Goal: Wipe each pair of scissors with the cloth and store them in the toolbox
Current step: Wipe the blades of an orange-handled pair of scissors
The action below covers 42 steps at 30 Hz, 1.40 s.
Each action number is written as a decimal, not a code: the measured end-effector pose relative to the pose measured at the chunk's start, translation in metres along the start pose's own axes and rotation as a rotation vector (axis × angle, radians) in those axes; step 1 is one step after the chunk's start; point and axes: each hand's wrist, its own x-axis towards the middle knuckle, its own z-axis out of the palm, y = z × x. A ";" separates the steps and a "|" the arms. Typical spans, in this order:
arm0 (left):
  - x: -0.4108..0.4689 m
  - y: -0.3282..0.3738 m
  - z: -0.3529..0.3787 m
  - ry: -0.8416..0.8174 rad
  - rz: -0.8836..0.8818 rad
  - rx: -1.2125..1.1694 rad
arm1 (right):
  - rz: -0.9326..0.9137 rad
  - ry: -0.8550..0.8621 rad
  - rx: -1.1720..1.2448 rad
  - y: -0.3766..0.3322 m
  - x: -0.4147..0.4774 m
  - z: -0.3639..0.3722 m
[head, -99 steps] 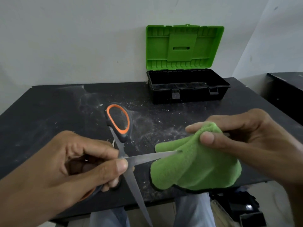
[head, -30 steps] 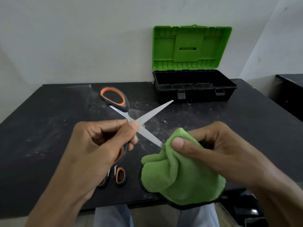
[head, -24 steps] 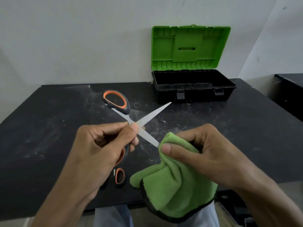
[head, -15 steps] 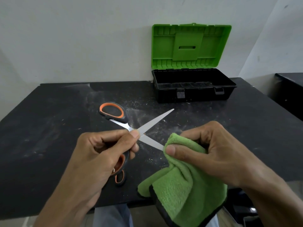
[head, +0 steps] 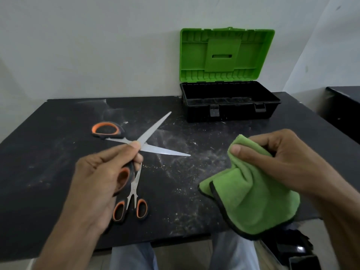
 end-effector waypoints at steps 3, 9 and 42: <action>0.010 -0.010 0.014 -0.003 -0.032 0.008 | 0.048 -0.042 0.004 0.012 0.013 0.001; 0.029 -0.034 0.036 -0.031 -0.161 -0.067 | 0.143 -0.079 -0.051 0.048 0.051 0.006; 0.065 -0.073 0.113 -0.057 0.139 0.256 | 0.143 0.201 0.477 0.081 0.055 0.028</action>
